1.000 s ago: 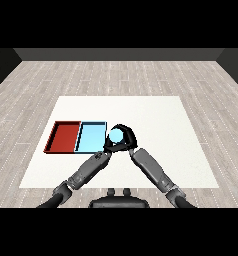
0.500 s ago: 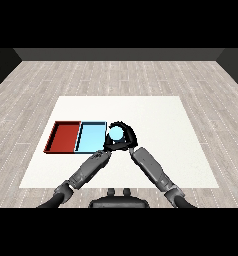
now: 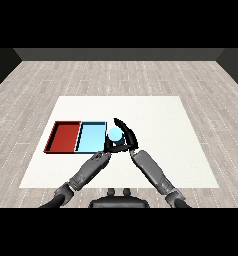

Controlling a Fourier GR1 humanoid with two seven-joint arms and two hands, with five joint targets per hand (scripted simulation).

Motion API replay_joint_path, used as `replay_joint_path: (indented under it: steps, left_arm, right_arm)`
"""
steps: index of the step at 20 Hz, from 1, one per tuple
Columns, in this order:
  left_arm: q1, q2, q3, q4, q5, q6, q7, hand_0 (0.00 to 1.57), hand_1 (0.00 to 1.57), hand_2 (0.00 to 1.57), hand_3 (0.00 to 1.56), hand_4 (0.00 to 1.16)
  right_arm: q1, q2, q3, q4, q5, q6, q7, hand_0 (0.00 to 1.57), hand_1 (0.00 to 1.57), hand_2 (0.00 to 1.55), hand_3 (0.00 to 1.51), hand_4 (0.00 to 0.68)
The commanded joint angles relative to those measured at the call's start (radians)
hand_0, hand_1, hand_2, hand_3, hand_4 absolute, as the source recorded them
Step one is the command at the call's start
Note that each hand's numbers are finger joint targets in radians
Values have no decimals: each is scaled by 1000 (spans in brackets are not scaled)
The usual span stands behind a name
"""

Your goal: Pick the blue can and put it in the blue box

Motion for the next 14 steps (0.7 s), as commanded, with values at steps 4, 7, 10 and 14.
replay_joint_path:
  steps: [4,7,10,14]
  left_arm:
    - [7,-3,41,61,-2,-24,-58,1571,1571,1571,1493,1147]
    - [18,-3,0,-26,28,39,-4,1571,1571,1571,1492,1143]
    - [-41,-3,86,53,26,-16,8,1571,1571,1571,1481,1145]
    - [55,50,109,-28,-25,-3,-23,1571,1571,1571,1476,1145]
  right_arm:
    - [-28,4,-110,-48,23,3,81,0,0,0,0,0]
    - [37,-9,-190,-82,-102,95,-2,0,0,0,0,0]
    - [52,-41,-239,-196,-151,114,63,0,0,0,0,0]
    - [131,-129,-334,-290,-217,205,5,0,0,0,0,0]
